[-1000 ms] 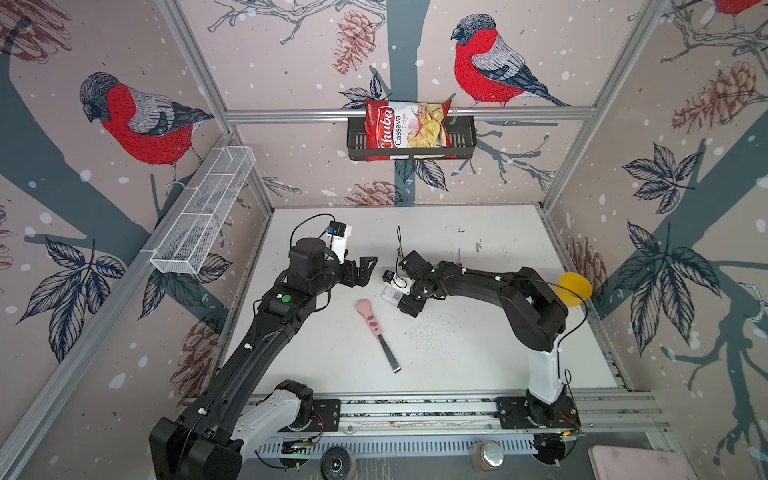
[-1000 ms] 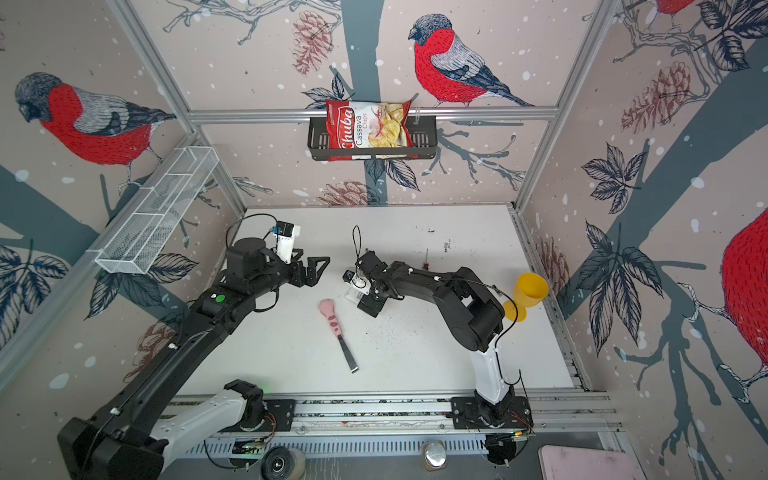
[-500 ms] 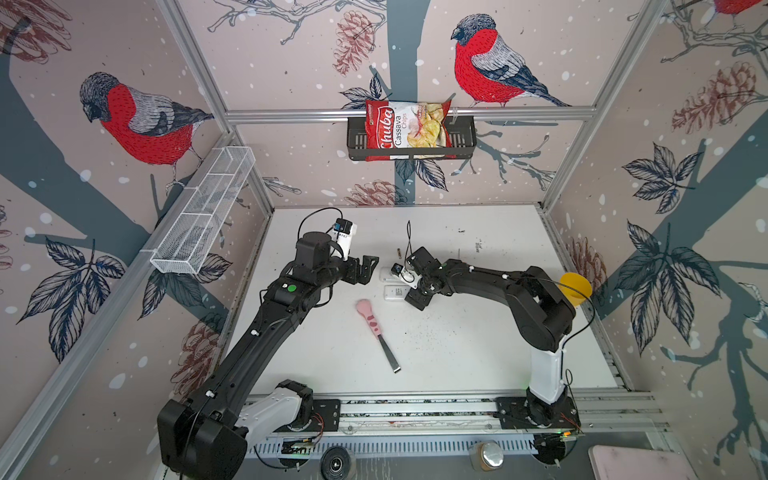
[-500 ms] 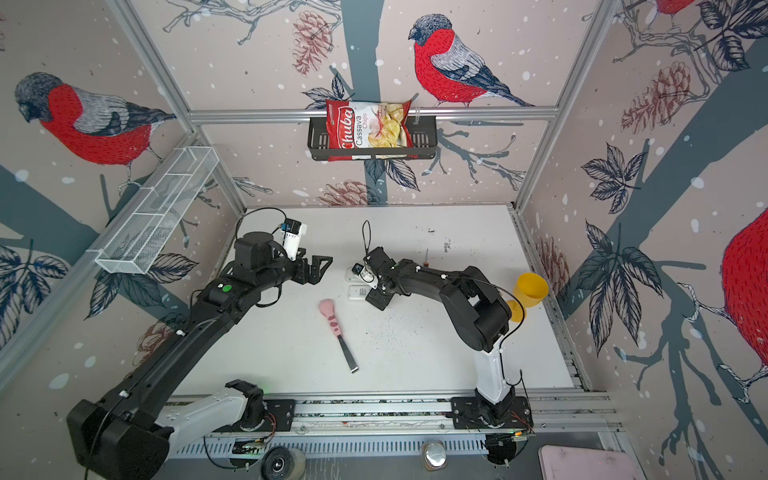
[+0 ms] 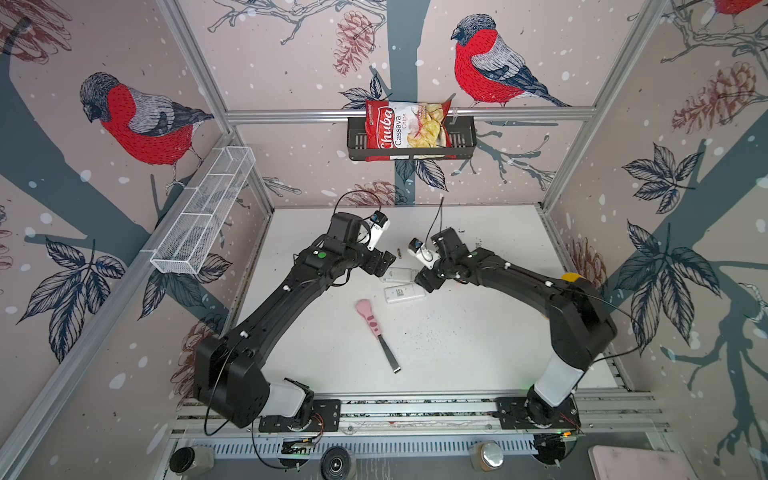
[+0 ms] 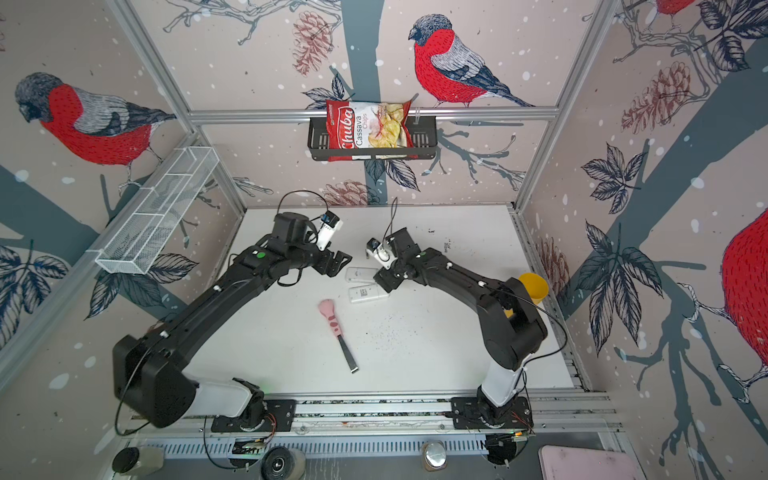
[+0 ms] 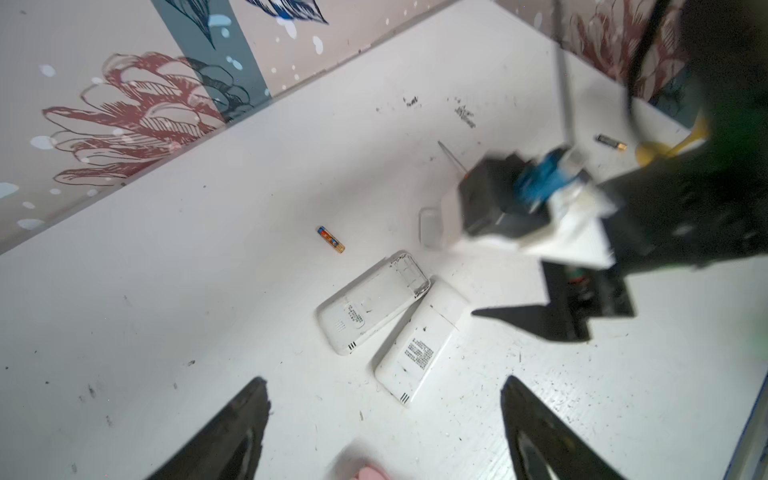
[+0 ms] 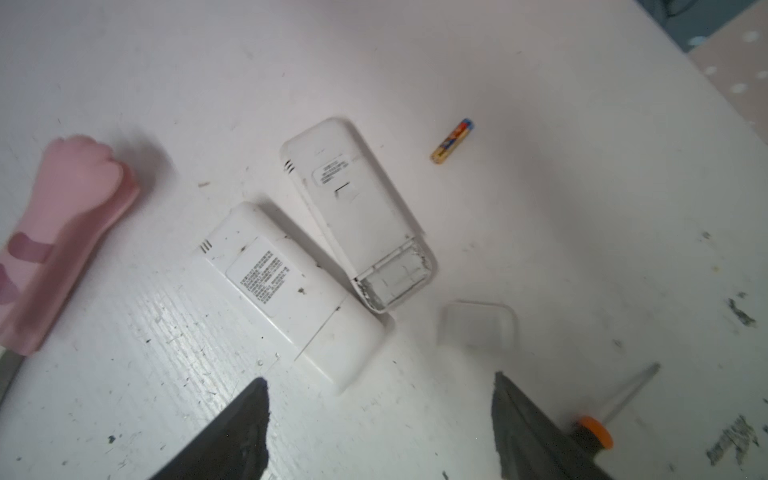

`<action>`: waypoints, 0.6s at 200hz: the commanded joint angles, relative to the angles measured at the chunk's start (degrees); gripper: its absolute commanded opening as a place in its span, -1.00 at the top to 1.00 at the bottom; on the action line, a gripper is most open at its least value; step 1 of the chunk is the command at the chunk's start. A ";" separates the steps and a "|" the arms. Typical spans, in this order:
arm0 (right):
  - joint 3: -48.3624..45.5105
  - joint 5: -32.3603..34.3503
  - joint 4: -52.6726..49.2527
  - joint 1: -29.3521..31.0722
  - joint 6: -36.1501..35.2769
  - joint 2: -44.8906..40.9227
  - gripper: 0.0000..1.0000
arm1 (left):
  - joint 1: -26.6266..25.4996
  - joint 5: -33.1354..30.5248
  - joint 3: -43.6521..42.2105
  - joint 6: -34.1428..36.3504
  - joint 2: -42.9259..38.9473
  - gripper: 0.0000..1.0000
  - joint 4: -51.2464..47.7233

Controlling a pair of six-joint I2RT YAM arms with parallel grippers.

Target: Unload the batteries from the remote control

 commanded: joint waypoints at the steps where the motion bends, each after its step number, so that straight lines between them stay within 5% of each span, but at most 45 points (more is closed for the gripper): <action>1: -5.22 -10.32 9.13 -4.06 8.56 -6.06 -0.66 | -1.01 -4.12 0.05 6.73 3.50 -0.74 -1.56; 59: -25.99 -19.15 37.72 -14.11 32.56 -23.40 -0.69 | -2.74 -0.85 0.58 13.83 13.42 -0.85 0.24; 120: -33.55 -19.76 45.39 -18.95 41.02 -27.43 -0.67 | -3.48 -1.05 -2.12 16.19 19.18 -0.78 2.49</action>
